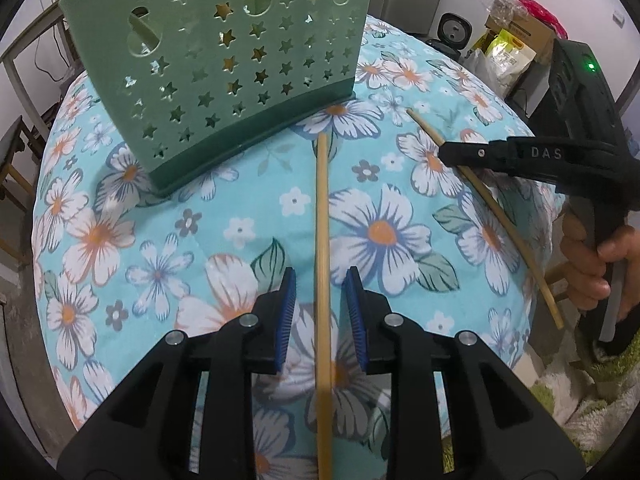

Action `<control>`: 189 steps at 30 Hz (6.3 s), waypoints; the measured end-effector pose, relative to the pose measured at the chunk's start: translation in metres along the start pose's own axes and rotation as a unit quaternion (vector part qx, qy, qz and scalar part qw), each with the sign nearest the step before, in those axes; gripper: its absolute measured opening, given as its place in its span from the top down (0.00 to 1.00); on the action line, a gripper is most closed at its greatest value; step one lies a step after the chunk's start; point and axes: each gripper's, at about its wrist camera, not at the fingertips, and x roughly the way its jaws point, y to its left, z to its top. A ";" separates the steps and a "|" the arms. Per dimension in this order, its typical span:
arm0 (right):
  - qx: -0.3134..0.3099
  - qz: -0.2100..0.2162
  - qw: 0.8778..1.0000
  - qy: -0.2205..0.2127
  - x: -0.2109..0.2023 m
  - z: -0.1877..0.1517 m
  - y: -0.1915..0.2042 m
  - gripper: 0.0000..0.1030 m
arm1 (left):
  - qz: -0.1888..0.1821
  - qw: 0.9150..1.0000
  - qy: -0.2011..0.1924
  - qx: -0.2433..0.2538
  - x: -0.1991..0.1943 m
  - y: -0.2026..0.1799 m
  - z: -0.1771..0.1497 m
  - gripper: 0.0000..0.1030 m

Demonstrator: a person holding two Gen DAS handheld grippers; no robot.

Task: Organize utensils

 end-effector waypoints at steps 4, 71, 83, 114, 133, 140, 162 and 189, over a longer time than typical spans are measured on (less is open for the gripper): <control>0.000 0.000 1.000 0.000 0.000 0.000 0.000 0.93 | 0.001 1.000 -0.002 -0.001 0.003 0.001 0.004 0.76; -0.129 0.034 0.977 -0.166 -0.118 0.067 0.085 0.94 | -0.038 0.954 -0.283 -0.092 -0.183 0.043 0.080 0.95; -0.122 0.035 0.979 -0.160 -0.117 0.064 0.083 0.94 | -0.043 0.905 -0.405 -0.123 -0.255 0.054 0.116 0.95; -0.122 0.029 0.982 -0.145 -0.102 0.065 0.084 0.94 | -0.030 0.930 -0.343 -0.129 -0.181 0.076 0.140 0.89; -0.225 0.055 0.935 -0.267 -0.189 0.096 0.163 0.94 | -0.007 0.911 -0.395 -0.119 -0.209 0.070 0.069 0.45; -0.281 0.086 0.899 -0.325 -0.221 0.119 0.218 0.94 | 0.005 0.922 -0.372 -0.111 -0.193 0.070 0.020 0.39; -0.356 0.023 0.900 -0.250 -0.086 0.139 0.265 0.94 | -0.010 0.954 -0.269 -0.130 -0.118 0.066 -0.015 0.34; -0.233 -0.055 0.960 -0.147 -0.095 0.024 0.153 0.43 | 0.145 0.947 -0.201 -0.207 -0.116 0.049 -0.001 0.08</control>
